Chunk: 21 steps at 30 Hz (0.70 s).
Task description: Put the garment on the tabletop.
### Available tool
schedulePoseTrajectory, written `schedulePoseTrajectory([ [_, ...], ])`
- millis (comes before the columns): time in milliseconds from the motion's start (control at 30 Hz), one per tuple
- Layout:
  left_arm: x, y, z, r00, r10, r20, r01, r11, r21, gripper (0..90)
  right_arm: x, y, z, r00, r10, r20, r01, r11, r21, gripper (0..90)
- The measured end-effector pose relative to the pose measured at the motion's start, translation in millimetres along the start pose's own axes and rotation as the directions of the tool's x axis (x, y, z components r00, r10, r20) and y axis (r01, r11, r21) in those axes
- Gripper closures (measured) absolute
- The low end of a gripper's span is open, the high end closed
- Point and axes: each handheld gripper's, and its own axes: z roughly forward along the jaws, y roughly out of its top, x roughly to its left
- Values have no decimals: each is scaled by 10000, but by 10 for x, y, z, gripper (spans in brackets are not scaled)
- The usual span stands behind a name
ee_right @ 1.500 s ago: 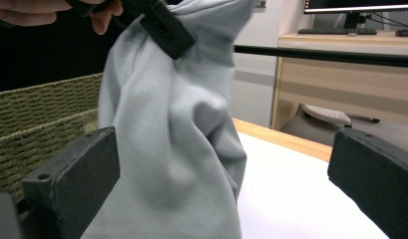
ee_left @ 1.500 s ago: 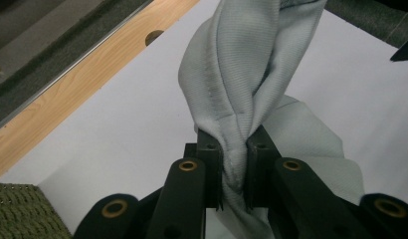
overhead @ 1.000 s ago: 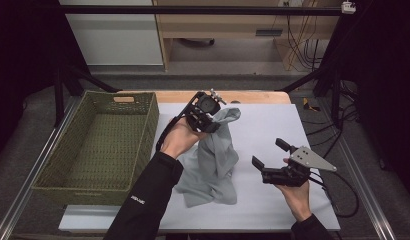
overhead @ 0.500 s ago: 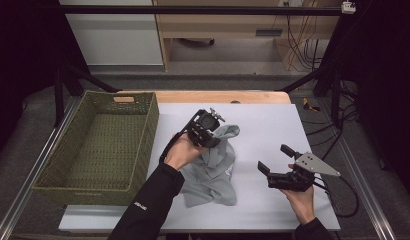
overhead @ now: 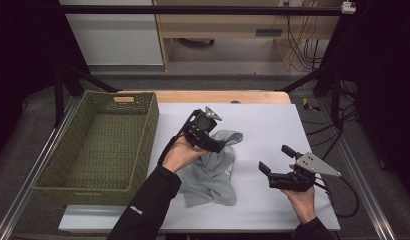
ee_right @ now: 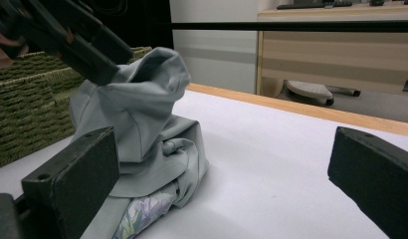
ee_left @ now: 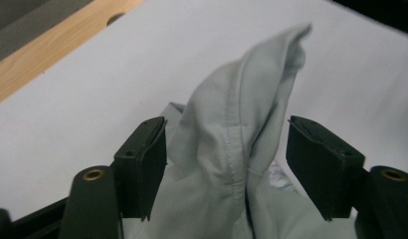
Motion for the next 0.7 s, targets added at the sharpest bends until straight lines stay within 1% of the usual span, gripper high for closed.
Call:
schedulePoseTrajectory([
  [33,0,0,0,10000,0,0,0,10000,0,263,-1,1,-1,10000,6,-11,-6,10000,-8,4],
  [67,-1,-15,-77,9999,-127,3,127,9990,-421,244,0,1,0,10000,15,-33,-16,10000,-13,3],
  [100,-1,-15,-77,9999,-127,3,127,9990,-421,229,0,1,0,10000,15,-33,-16,10000,-13,3],
  [133,-4,-49,-143,9999,-158,-22,156,9967,-791,215,1,-1,1,10000,2,-12,-2,10000,8,4],
  [200,-13,-97,-196,9996,-269,-99,255,9925,-1194,188,3,-2,1,10000,13,-24,-13,10000,-4,3],
  [267,-26,-156,-246,9992,-317,-225,275,9860,-1647,168,1,0,-2,10000,28,-51,-28,10000,-4,4],
  [333,-33,-233,-302,9993,-344,-113,311,9751,-2195,151,-7,-4,-4,10000,-5,-4,5,10000,-21,3],
  [400,-47,-322,-347,9992,-385,-80,348,9602,-2770,142,-8,-6,-4,10000,68,16,-68,10000,-5,3],
  [433,-53,-363,-364,9994,-357,-19,336,9550,-2948,139,-15,-10,-9,10000,40,1,-40,10000,2,3],
  [467,-53,-363,-364,9994,-357,-19,336,9550,-2948,128,-22,-13,-11,10000,-7,-9,7,10000,-9,3],
  [500,-60,-403,-384,9995,-328,11,315,9494,-3126,128,-22,-13,-11,10000,-7,-9,7,10000,-9,3],
  [567,-74,-491,-424,9995,-318,63,320,9329,-3587,126,-28,-14,-12,10000,21,-8,-21,10000,-13,3],
  [600,-76,-575,-462,9989,-439,182,475,9168,-3965,123,-26,-11,-19,10000,64,4,-64,10000,-46,3],
  [633,-76,-621,-479,9984,-519,212,560,9053,-4210,123,-36,-10,-24,10000,-10,-47,10,10000,-55,3],
  [667,-76,-621,-479,9984,-519,212,560,9053,-4210,124,-36,-10,-24,10000,-10,-47,10,10000,-55,3],
  [700,-71,-665,-495,9981,-562,262,620,8974,-4369,124,-38,-10,-26,10000,24,-8,-24,10000,-81,3],
])
